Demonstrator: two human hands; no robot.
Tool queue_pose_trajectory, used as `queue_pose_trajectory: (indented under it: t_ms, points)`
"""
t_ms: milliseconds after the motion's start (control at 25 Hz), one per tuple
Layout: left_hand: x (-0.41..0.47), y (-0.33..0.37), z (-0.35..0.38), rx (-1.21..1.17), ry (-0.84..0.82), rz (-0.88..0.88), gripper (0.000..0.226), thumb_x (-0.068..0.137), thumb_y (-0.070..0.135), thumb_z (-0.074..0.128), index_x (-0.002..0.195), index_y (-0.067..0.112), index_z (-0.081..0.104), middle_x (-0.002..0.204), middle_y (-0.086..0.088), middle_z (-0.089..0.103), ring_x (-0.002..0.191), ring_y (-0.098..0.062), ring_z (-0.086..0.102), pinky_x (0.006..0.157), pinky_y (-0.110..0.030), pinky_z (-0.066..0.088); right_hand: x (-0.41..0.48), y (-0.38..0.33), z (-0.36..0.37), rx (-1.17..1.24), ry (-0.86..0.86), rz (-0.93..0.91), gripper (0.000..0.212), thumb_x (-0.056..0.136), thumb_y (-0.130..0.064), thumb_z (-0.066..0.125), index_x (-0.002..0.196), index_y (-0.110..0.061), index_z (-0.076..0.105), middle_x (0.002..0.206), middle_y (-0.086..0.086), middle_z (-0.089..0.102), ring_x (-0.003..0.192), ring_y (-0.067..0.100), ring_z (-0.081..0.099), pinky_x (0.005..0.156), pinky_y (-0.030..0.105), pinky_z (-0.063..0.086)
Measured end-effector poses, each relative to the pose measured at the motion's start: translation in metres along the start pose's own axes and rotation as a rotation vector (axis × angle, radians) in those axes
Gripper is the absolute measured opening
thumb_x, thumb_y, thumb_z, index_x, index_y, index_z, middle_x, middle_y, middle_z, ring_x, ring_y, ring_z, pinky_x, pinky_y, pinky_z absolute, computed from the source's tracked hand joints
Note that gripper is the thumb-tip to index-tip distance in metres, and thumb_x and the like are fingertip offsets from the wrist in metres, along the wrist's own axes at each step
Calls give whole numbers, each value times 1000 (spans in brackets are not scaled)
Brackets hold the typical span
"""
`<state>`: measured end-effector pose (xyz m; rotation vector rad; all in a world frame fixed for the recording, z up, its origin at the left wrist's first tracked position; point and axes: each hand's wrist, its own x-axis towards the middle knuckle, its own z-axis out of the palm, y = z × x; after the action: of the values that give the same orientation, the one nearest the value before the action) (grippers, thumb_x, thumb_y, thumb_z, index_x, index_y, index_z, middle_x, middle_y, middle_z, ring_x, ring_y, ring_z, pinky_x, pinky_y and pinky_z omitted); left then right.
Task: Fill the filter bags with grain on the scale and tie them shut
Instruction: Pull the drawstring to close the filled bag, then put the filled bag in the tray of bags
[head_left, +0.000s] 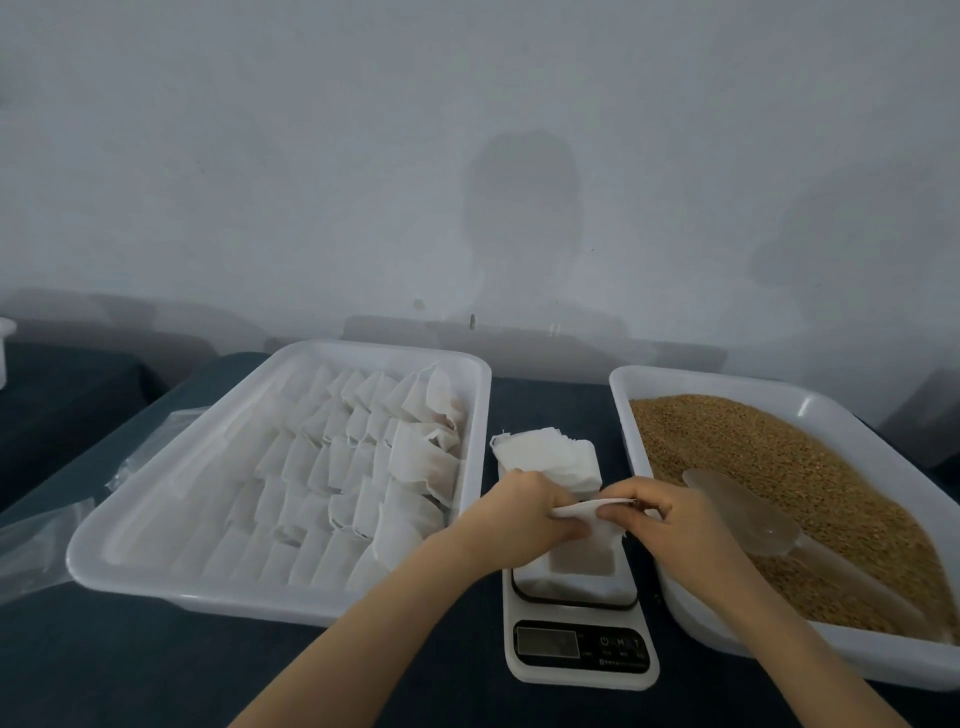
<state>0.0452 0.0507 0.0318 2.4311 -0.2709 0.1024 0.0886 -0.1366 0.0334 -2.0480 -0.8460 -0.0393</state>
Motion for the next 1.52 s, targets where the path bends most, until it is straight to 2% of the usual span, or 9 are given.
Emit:
queue_pose_trajectory:
  t_ms: [240,440,600,720,880,1080,1240,1400,1520]
  points:
    - [-11,2,-19,-223,169,-212,46,86,24,66,44,22,46,39,14,45,39,-2,40,44,-13,33,4,6,2,63,-26,109,8,82,-23,68,90,-27,70,82,-2,71,78,11,66,77,29,53]
    - [-33,-36,-78,-452,597,-509,14,87,18,65,76,8,66,77,-14,71,69,-26,70,70,-42,60,5,11,3,41,4,92,17,88,-21,62,98,-35,64,80,-9,68,73,6,65,75,22,51]
    - [-42,-61,-68,-351,473,-720,11,94,13,55,92,2,57,90,-12,67,73,-25,70,67,-39,61,5,10,4,43,24,69,22,89,-16,61,97,-36,62,79,-9,68,71,6,65,75,23,53]
    - [-43,-74,-49,-195,361,-794,7,92,11,51,91,16,47,91,-8,59,80,-27,67,73,-43,59,5,9,4,41,30,51,23,90,-14,60,98,-35,62,78,-7,69,70,6,65,74,22,53]
    - [-43,-81,-49,-232,305,-860,47,88,7,57,132,8,41,97,-8,55,90,-32,65,79,-47,58,3,8,3,40,31,46,21,91,-15,59,98,-35,61,78,-8,68,70,5,65,72,17,52]
    - [-42,-74,-47,-109,298,-842,58,88,5,58,141,8,33,98,-9,55,87,-30,64,75,-44,58,2,7,2,36,35,50,17,92,-15,57,103,-27,63,79,-9,68,69,3,64,71,15,50]
    - [-38,-58,-71,606,321,-832,39,95,19,56,129,11,40,79,1,50,66,-16,52,53,-27,41,1,6,2,61,46,56,16,93,-16,55,104,-24,64,79,-8,68,69,3,64,70,12,49]
    - [14,-31,-67,955,352,-499,24,96,19,51,120,22,50,106,4,66,100,-18,60,78,-30,42,0,8,1,100,116,69,18,95,-15,52,103,-25,64,78,-8,67,70,3,64,70,14,49]
    - [70,-20,-27,1065,82,-238,28,89,8,55,114,22,55,110,2,65,106,-20,55,84,-29,33,1,10,-1,130,177,96,21,96,-10,49,100,-24,65,77,-6,66,69,4,63,69,13,48]
